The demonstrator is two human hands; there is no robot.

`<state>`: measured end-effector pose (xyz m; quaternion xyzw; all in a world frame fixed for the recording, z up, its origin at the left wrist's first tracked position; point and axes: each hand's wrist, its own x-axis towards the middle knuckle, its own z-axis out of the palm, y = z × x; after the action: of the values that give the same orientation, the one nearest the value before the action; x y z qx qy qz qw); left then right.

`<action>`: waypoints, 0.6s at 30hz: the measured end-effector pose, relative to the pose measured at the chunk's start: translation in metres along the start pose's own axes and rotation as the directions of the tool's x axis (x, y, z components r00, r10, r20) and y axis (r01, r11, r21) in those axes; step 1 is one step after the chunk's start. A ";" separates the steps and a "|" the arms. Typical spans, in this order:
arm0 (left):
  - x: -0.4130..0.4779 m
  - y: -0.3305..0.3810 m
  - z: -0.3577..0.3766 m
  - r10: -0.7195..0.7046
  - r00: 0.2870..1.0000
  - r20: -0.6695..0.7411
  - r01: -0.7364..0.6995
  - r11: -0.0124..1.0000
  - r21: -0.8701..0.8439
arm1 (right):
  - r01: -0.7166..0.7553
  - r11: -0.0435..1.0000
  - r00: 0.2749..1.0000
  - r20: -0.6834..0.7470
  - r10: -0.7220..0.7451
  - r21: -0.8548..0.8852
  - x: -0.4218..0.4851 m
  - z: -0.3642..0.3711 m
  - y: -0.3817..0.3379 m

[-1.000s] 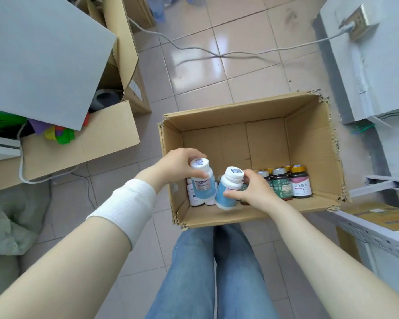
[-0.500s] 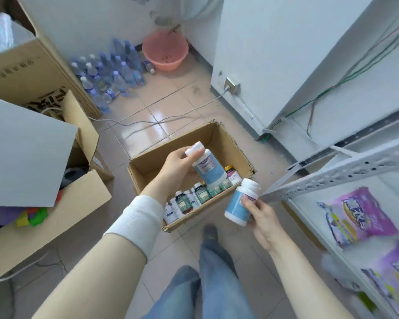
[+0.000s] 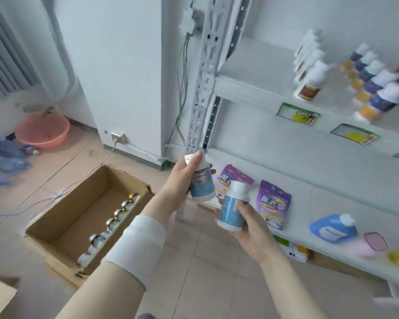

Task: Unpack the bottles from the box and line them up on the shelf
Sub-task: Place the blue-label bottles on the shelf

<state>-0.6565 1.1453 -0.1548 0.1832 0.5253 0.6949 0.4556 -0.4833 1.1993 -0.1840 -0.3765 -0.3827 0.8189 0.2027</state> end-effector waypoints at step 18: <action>-0.052 -0.047 0.500 0.042 0.807 0.589 -0.208 0.954 0.217 | 0.441 0.894 0.865 -0.226 -0.448 -0.082 -0.232 -0.356 -0.216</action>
<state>-0.2419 1.3856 0.0054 0.4802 0.4386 0.5567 0.5168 -0.0518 1.3598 -0.0593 -0.3770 -0.4432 0.6935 0.4249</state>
